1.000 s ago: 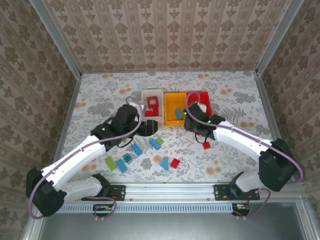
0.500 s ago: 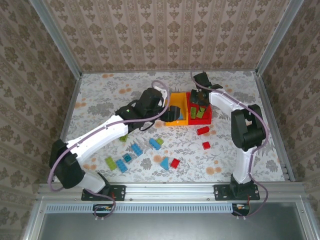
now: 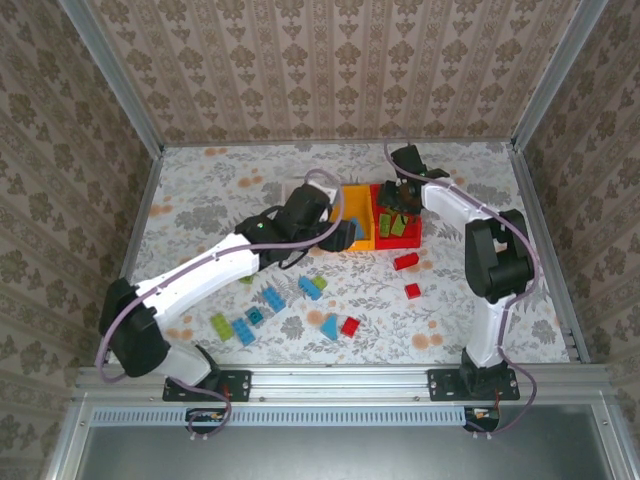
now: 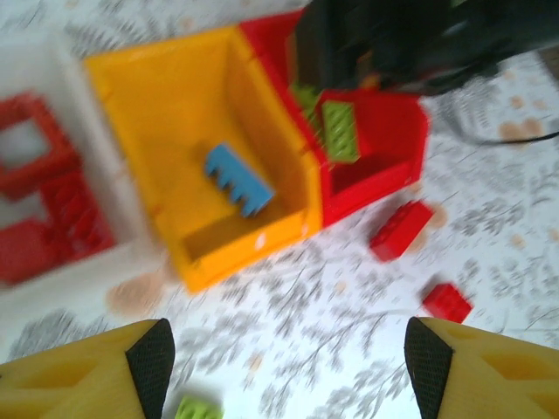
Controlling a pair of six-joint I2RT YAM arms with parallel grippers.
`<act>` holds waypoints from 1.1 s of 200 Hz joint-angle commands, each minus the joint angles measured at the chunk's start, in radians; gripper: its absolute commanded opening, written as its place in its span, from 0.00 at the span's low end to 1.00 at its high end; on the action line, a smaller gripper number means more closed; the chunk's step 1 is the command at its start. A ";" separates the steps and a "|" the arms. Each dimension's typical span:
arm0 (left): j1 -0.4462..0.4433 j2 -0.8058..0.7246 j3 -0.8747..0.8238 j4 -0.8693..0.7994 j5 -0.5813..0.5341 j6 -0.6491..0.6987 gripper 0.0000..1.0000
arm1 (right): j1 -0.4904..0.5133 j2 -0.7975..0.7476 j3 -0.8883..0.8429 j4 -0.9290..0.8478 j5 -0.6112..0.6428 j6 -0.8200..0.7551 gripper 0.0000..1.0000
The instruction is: Sort the legos into containers by color
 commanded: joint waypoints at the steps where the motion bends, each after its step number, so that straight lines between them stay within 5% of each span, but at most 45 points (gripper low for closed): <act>1: 0.029 -0.124 -0.081 -0.169 -0.107 -0.161 0.73 | 0.015 -0.167 -0.074 0.024 0.001 -0.013 0.58; 27: 0.069 -0.274 -0.230 -0.379 -0.147 -0.424 0.72 | 0.091 -0.341 -0.258 0.157 -0.040 -0.080 0.60; 84: 0.074 -0.495 -0.509 -0.606 -0.048 -0.843 0.70 | 0.366 -0.588 -0.574 0.348 -0.368 -0.257 0.76; 141: 0.093 -0.380 -0.515 -0.529 -0.045 -0.915 0.65 | 0.468 -0.615 -0.596 0.306 -0.538 -0.316 0.76; 220: 0.025 -0.415 -0.581 -0.599 0.011 -0.946 0.66 | 0.480 -0.632 -0.598 0.282 -0.519 -0.324 0.77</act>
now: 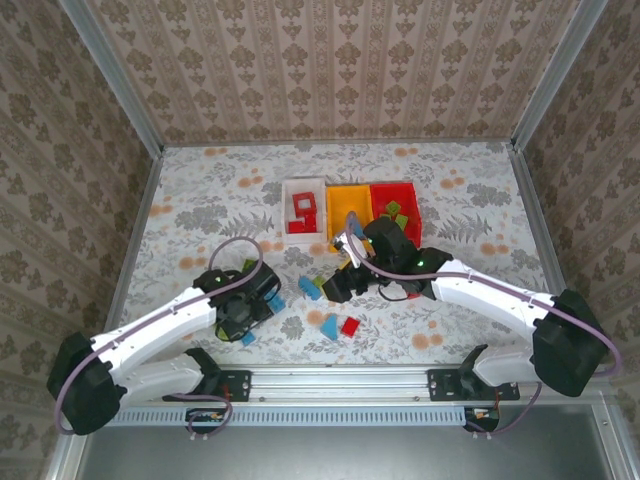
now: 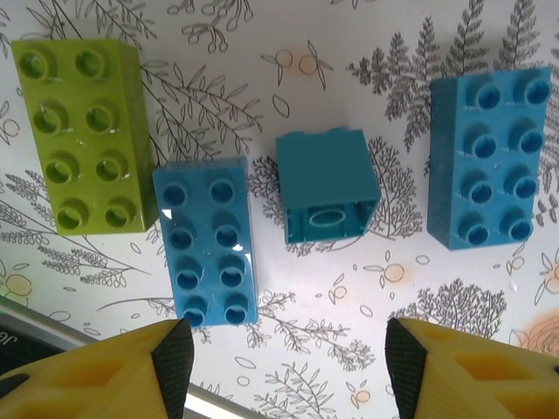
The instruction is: Sort the legos into containers by color
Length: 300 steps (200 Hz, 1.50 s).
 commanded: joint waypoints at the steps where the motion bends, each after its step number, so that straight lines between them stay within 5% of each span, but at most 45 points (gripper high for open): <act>1: -0.016 -0.026 -0.043 -0.044 0.033 -0.030 0.67 | 0.003 -0.029 -0.005 -0.006 -0.026 -0.023 0.77; 90: 0.061 0.000 -0.229 0.221 0.072 0.134 0.62 | 0.003 -0.059 -0.029 0.017 -0.116 0.037 0.78; 162: 0.076 -0.020 -0.190 0.199 0.037 0.202 0.22 | 0.001 -0.063 -0.011 0.001 -0.074 0.050 0.78; 180: 0.071 -0.024 -0.093 0.128 -0.010 0.233 0.11 | -0.011 -0.075 -0.004 -0.003 -0.047 0.062 0.78; 233: 0.066 0.195 0.360 0.031 -0.109 0.442 0.10 | -0.195 -0.215 -0.014 0.098 0.092 0.235 0.80; 300: 0.057 0.727 0.927 0.161 0.032 0.703 0.11 | -0.327 -0.218 0.085 -0.140 0.328 0.300 0.80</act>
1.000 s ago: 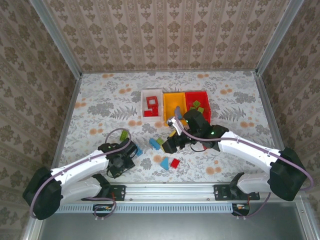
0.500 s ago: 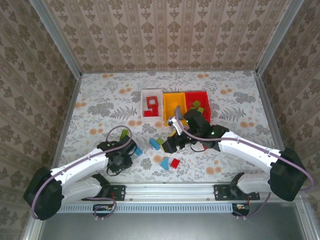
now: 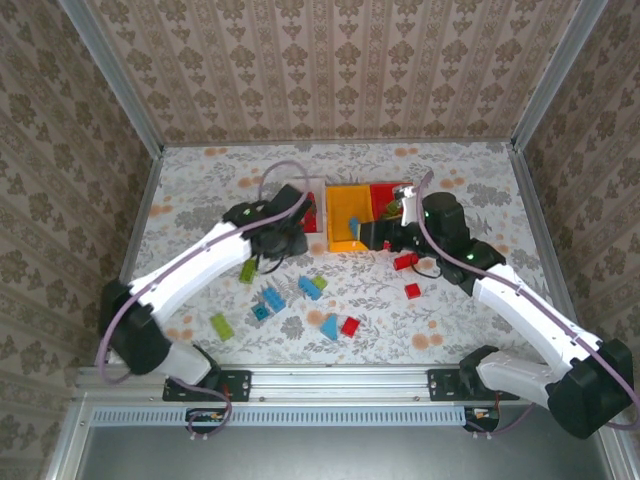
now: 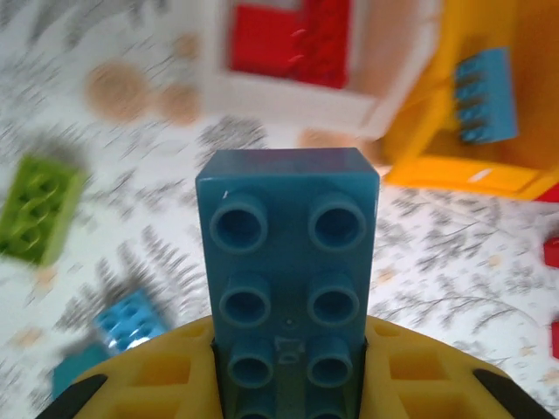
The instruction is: Sort the legos into containers by color
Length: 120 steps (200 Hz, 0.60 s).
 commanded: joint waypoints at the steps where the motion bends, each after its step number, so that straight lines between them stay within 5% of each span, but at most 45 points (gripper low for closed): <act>1: -0.006 0.157 0.160 0.027 0.065 0.136 0.11 | -0.034 0.005 0.063 -0.140 0.125 0.050 0.80; 51: -0.002 0.487 0.524 -0.070 0.127 0.192 0.12 | -0.076 0.014 0.132 -0.281 0.162 0.032 0.79; 120: -0.005 0.605 0.554 -0.055 0.180 0.152 0.22 | -0.088 0.043 0.142 -0.311 0.128 0.028 0.79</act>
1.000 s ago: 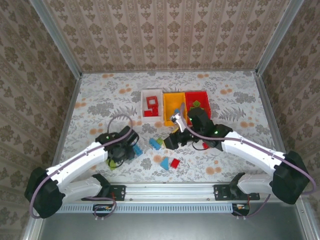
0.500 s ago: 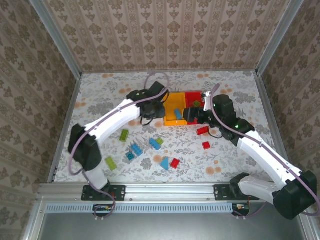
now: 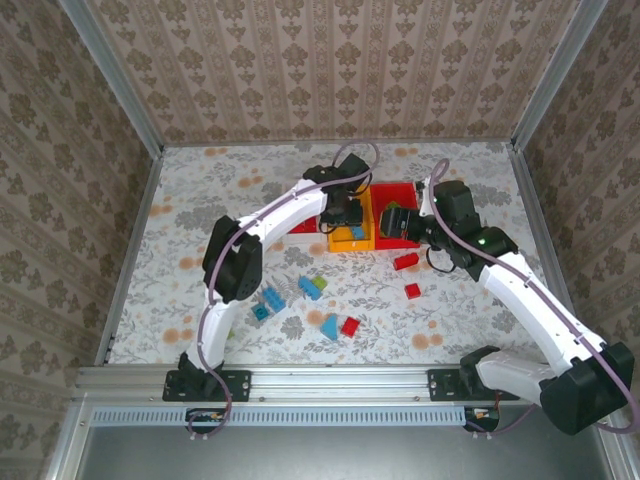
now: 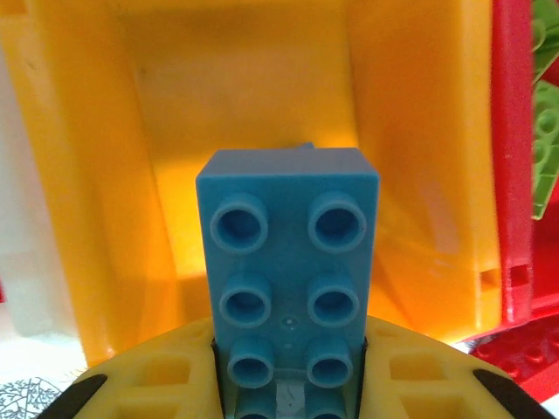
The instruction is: Sort the legos into containers by color
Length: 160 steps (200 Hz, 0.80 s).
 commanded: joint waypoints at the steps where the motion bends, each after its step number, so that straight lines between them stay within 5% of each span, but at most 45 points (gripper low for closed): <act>1: -0.005 0.018 0.024 -0.031 0.037 -0.002 0.22 | -0.007 0.007 0.021 -0.038 -0.002 0.003 0.79; 64: -0.009 -0.021 0.010 -0.036 0.011 -0.007 0.44 | -0.006 0.021 0.014 -0.041 -0.012 -0.017 0.80; 160: -0.015 -0.234 -0.095 0.060 -0.040 0.020 0.50 | -0.006 0.035 0.035 -0.139 0.065 -0.057 0.79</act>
